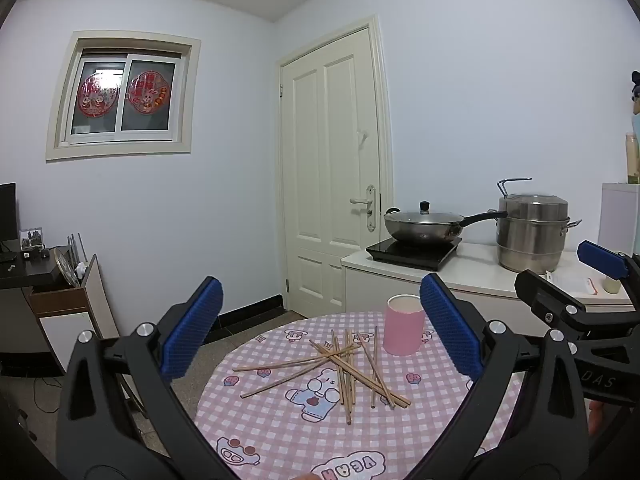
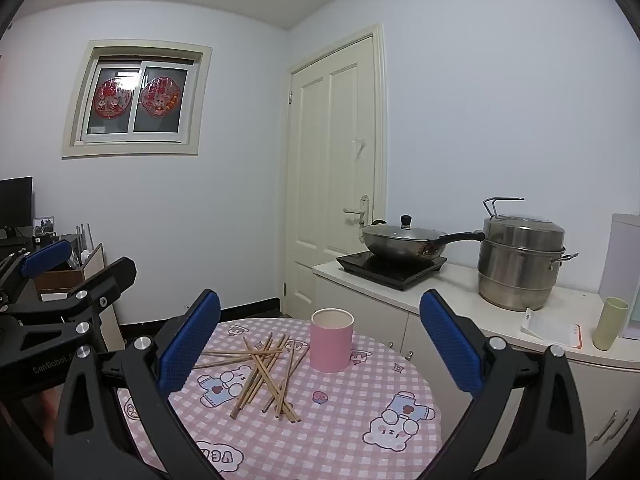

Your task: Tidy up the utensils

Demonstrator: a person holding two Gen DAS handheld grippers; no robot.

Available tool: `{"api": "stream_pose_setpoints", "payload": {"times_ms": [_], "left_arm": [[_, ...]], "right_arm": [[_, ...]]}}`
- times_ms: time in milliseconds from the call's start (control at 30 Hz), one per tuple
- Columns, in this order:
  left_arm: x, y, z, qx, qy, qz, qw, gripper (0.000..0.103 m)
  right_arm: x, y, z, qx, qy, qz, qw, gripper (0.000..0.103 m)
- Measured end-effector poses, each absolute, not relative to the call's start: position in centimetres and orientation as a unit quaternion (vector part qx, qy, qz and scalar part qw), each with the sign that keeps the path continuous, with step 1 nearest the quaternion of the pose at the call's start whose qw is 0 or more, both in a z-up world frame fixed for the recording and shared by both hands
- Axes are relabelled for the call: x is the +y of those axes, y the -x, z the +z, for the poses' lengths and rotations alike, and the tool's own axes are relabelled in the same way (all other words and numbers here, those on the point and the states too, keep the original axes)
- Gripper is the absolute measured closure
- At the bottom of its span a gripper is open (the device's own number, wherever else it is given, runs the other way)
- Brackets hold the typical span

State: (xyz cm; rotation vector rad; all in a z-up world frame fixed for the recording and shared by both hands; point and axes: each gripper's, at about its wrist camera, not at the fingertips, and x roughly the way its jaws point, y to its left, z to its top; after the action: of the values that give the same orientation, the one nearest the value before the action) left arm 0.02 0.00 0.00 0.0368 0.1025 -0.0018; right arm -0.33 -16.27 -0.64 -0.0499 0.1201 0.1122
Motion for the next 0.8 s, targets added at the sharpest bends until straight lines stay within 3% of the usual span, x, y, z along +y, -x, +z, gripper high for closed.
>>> {"api": "stream_pose_setpoints", "payload": {"times_ms": [800], "left_arm": [[0.1,0.3,0.32,0.045,-0.02,0.001,0.999,0.006]], "right_arm": [[-16.21,0.2,-0.67,0.061,0.024,0.057,0.996,0.007]]}}
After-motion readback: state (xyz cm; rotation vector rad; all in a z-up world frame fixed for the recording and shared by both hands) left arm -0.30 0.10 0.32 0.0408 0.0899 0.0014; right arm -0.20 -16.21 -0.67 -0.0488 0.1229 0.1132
